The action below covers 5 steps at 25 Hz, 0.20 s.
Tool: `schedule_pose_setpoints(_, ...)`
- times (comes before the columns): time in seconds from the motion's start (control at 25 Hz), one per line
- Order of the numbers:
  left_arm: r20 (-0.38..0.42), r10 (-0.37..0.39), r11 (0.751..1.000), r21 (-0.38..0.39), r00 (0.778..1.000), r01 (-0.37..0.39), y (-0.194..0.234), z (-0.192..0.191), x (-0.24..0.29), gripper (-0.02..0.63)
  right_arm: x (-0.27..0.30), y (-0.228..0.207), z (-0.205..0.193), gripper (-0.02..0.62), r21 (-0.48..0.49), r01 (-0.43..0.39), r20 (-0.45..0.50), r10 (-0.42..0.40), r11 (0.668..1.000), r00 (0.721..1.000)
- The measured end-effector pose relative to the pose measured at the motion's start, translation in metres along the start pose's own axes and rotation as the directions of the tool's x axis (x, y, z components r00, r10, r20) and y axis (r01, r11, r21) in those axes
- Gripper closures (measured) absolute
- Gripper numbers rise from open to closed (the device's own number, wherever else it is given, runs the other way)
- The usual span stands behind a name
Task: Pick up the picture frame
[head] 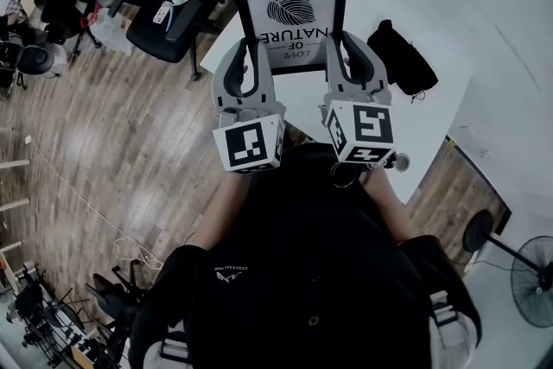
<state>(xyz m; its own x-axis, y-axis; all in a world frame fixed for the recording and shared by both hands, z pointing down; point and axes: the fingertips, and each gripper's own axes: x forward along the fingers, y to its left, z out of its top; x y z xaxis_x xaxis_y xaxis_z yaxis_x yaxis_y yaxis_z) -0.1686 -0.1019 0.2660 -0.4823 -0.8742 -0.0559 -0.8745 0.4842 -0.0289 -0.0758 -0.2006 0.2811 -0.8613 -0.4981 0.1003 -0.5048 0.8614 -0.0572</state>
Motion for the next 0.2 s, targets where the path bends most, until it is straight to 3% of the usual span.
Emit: schedule_pose_setpoints(0.2, -0.008, -0.014, 1.0, -0.023, 1.0, 0.014, -0.0029, 0.0031, 0.0038, 0.531, 0.0034, -0.0012, -0.0032, 0.528, 0.007, 0.0, -0.011, 0.0, 1.0, 1.0)
